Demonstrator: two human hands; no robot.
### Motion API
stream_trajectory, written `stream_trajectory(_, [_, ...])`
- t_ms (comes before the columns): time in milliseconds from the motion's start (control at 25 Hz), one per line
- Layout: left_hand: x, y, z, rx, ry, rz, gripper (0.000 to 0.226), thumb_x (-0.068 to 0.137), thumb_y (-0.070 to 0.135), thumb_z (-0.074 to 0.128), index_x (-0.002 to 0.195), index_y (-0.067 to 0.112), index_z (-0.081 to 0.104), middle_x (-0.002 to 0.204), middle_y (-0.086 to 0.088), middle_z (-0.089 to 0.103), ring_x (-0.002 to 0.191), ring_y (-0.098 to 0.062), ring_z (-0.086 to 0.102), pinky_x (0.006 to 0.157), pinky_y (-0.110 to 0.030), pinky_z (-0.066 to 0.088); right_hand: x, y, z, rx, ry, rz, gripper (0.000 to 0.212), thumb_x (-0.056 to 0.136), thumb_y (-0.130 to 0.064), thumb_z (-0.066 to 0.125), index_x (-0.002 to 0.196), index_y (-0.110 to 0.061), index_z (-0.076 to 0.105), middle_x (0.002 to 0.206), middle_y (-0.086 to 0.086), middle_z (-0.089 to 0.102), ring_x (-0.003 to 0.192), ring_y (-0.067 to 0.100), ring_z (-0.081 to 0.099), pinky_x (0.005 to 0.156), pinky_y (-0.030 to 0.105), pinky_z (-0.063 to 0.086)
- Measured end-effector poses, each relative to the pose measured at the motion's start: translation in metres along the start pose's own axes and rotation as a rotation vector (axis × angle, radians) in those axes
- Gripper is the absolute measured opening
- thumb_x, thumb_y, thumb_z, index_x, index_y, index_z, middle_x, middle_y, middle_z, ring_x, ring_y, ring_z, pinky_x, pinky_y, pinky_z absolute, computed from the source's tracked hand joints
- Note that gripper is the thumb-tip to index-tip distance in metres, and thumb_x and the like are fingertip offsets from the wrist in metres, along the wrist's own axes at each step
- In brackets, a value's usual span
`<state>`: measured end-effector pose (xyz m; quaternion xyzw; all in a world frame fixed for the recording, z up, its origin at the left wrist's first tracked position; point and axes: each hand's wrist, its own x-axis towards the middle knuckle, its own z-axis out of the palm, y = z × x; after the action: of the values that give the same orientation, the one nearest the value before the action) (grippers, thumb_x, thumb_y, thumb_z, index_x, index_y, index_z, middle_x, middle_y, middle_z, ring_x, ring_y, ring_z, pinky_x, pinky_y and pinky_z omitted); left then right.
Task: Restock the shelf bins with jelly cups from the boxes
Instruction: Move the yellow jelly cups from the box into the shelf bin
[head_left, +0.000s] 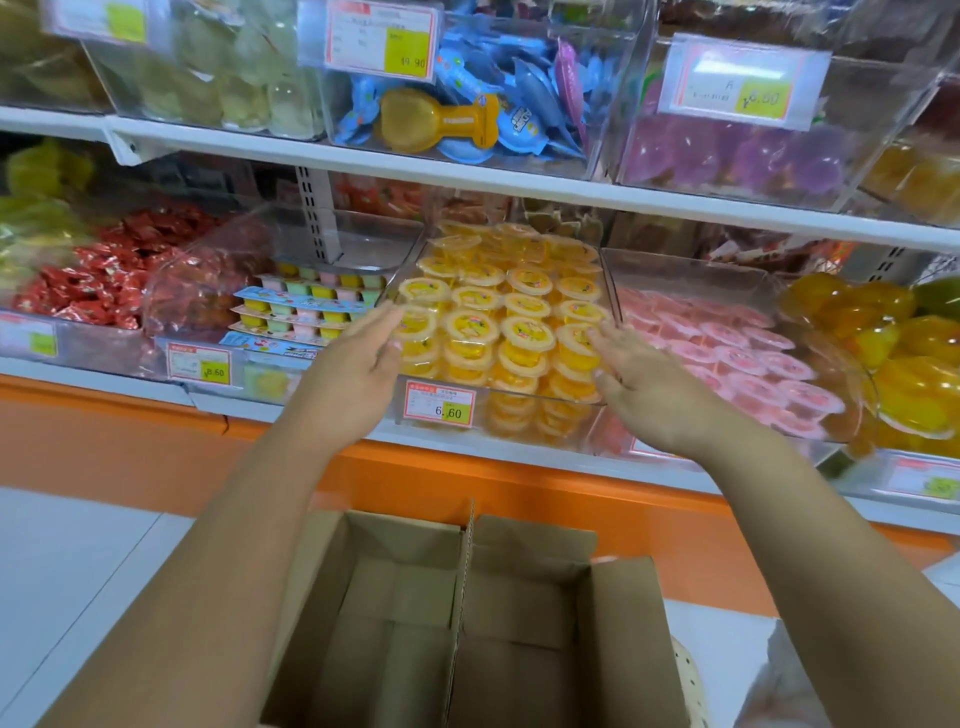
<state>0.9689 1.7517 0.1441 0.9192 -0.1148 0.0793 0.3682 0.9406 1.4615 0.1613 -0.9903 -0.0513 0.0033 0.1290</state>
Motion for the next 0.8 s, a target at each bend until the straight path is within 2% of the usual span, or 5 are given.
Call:
stream_trajectory(160, [0.003, -0.004, 0.003, -0.003, -0.010, 0.042, 0.046, 0.108, 0.022, 0.035, 0.154, 0.022, 0.036, 0.163, 0.008, 0.024, 0.150, -0.008, 0.020, 0.118, -0.025, 0.015, 0.000, -0.012, 0.005, -0.037, 0.097, 0.010, 0.055, 0.103, -0.031, 0.031, 0.154, -0.023, 0.013, 0.162, -0.005, 0.000, 0.149, 0.014, -0.006, 0.120, 0.046, -0.003])
stream_trajectory(280, [0.004, -0.006, 0.002, -0.050, -0.007, 0.016, 0.047, 0.108, 0.024, 0.035, 0.154, 0.026, 0.035, 0.164, 0.011, 0.020, 0.149, -0.009, 0.022, 0.119, -0.029, 0.020, 0.000, -0.037, 0.012, -0.120, 0.207, -0.085, 0.056, 0.102, -0.034, 0.033, 0.154, -0.023, 0.014, 0.162, -0.003, 0.003, 0.149, 0.018, -0.006, 0.119, 0.047, -0.004])
stream_trajectory(400, [0.003, -0.005, 0.004, -0.048, -0.013, -0.014, 0.047, 0.108, 0.022, 0.036, 0.154, 0.026, 0.034, 0.165, 0.010, 0.018, 0.150, -0.010, 0.020, 0.118, -0.029, 0.020, 0.004, -0.062, 0.028, -0.207, 0.197, -0.129, 0.058, 0.101, -0.041, 0.031, 0.154, -0.028, 0.010, 0.162, -0.002, 0.001, 0.149, 0.027, -0.009, 0.119, 0.053, -0.004])
stream_trajectory(520, [0.001, -0.002, 0.007, -0.049, -0.017, -0.026, 0.047, 0.107, 0.020, 0.037, 0.154, 0.026, 0.034, 0.165, 0.011, 0.013, 0.150, -0.010, 0.019, 0.116, -0.028, 0.021, 0.007, -0.070, 0.038, -0.242, 0.175, -0.066, 0.061, 0.100, -0.050, 0.028, 0.153, -0.035, 0.003, 0.162, -0.003, -0.002, 0.147, 0.037, -0.010, 0.116, 0.060, -0.005])
stream_trajectory(800, [0.005, -0.001, 0.012, -0.071, -0.028, -0.003, 0.048, 0.107, 0.016, 0.037, 0.154, 0.025, 0.033, 0.165, 0.014, 0.010, 0.149, -0.009, 0.020, 0.109, -0.018, 0.023, 0.003, -0.071, 0.039, -0.308, 0.137, -0.049, 0.059, 0.098, -0.056, 0.025, 0.152, -0.041, 0.005, 0.162, -0.006, 0.000, 0.147, 0.038, -0.003, 0.115, 0.062, -0.002])
